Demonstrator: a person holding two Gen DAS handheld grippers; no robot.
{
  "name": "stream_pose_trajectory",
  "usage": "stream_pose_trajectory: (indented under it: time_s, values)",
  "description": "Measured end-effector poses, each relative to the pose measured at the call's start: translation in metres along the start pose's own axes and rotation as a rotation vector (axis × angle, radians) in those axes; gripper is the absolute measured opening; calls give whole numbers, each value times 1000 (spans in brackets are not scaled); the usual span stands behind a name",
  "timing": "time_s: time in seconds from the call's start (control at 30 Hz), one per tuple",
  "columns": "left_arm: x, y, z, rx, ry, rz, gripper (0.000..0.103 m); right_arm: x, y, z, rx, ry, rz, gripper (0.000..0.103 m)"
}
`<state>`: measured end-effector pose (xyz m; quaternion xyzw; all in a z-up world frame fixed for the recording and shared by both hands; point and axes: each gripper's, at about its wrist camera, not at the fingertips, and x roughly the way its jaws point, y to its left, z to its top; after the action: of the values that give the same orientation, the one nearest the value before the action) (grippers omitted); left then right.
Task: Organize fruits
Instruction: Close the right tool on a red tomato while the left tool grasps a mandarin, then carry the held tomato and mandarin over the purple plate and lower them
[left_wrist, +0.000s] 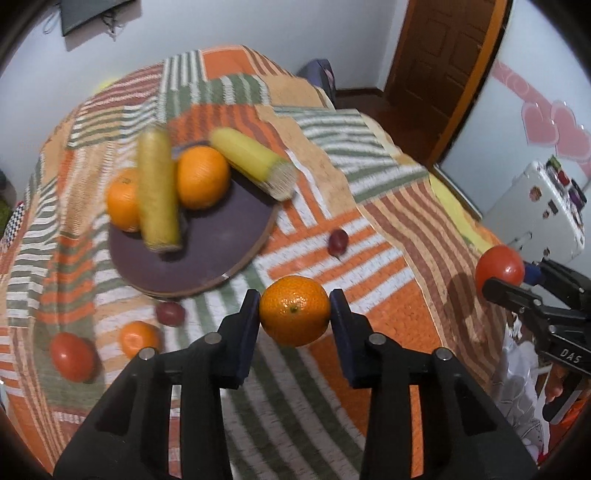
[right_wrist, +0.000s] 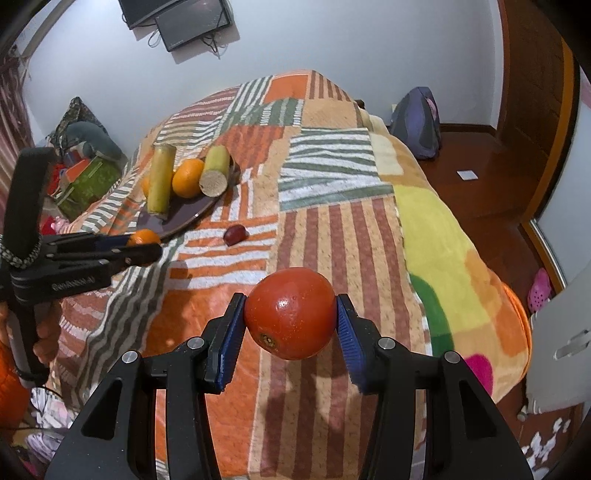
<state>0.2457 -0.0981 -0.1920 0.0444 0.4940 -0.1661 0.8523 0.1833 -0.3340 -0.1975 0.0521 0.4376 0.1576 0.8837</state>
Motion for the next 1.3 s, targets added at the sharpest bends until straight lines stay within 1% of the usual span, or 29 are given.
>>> stream_pose_trajectory:
  time_s: [0.3, 0.63, 0.87, 1.03, 1.3]
  values:
    - [-36, 36, 12, -57, -88, 42, 38, 1, 23, 27, -67, -49, 17, 45]
    - [-53, 71, 21, -104, -146, 87, 38, 15, 55, 56, -135, -82, 51, 45]
    - [-53, 92, 29, -130, -163, 96, 38, 30, 77, 73, -179, -95, 80, 45]
    - [-51, 104, 35, -142, -177, 89, 38, 48, 92, 85, -202, -85, 102, 45]
    - [-34, 120, 46, -145, -178, 95, 38, 79, 117, 102, -254, -62, 126, 45]
